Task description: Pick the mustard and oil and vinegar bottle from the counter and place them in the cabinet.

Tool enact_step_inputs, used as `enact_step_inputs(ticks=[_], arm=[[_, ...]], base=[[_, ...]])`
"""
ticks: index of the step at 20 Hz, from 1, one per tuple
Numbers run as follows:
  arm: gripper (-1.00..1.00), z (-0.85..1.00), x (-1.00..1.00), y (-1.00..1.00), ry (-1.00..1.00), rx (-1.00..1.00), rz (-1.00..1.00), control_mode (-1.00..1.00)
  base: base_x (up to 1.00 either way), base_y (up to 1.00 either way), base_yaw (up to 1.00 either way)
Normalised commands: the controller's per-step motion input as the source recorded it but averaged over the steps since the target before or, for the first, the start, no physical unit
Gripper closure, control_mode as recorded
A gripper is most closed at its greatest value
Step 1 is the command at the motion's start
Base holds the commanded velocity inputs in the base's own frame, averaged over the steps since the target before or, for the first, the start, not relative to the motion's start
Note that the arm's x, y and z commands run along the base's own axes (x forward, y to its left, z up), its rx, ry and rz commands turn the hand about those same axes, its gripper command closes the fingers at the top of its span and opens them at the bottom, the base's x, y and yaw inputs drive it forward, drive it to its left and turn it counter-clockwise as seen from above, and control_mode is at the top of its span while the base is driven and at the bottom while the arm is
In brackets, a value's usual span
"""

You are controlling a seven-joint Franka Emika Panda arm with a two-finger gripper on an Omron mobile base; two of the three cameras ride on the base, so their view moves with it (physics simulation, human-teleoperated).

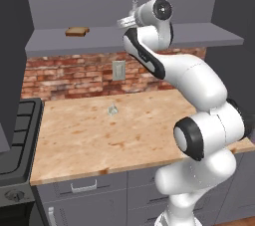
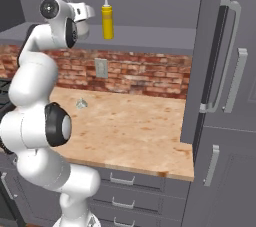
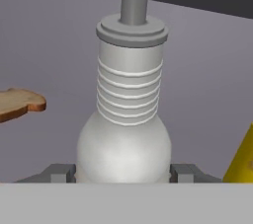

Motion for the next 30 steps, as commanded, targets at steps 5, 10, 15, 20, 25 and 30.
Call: enact_step_inputs(ticks=[5,10,15,20,25,30], arm=[[1.00,-0.20,0.33,0.00,0.00,0.02,0.00,-1.00],[1.00,-0.34,0.22,0.00,0.00,0.03,0.00,-1.00],[1.00,-0.41,0.20,0.00,0.00,0.04,0.00,-1.00],[1.00,-0.52,0.22,0.00,0.00,0.05,0.00,-1.00],[-1.00,-0.25,0.11,0.00,0.00,0.00,0.00,-1.00],[-1.00,-0.12,0.05,0.00,0.00,0.00,0.00,-1.00]], base=[[0.00,0.00,0.00],[0.00,0.00,0.00],[0.00,0.00,0.00],[0.00,0.00,0.00],[0.00,0.00,0.00],[0.00,0.00,0.00]])
